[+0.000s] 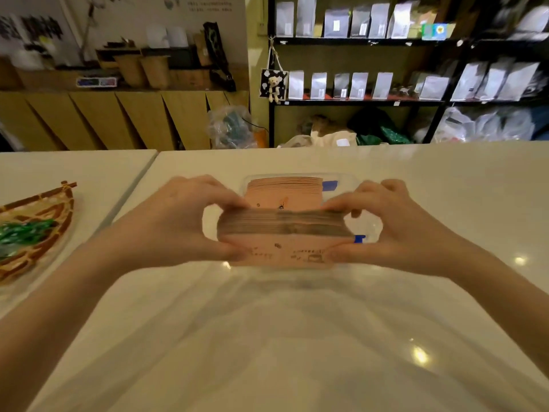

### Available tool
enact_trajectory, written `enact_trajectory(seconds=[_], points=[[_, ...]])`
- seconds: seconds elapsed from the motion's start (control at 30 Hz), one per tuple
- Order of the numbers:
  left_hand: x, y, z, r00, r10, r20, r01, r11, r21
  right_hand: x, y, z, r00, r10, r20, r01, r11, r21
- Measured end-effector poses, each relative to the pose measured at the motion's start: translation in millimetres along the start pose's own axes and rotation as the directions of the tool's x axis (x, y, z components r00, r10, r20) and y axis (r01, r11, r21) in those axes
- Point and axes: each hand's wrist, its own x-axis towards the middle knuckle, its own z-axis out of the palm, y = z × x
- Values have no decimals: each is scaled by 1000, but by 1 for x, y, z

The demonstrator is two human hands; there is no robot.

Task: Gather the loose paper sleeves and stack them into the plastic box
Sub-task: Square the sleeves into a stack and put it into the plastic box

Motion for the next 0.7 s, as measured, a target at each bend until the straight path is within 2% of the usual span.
enact_trajectory(seconds=[0.2,0.33,0.53,0.7], points=[[49,-5,-22,995,-46,-83,43,999,-34,37,18,-36,991,88,-103,-94,995,-45],[75,-17,-8,998,-64,16,64,998,-16,56,34,-29,986,163,21,-163,986,21],[94,-39,22,976,-113,188,96,991,96,76,59,-10,947,243,210,-246,969,-14],[98,-45,35,967,-110,228,67,980,186,84,61,3,924,272,269,-233,958,-168]])
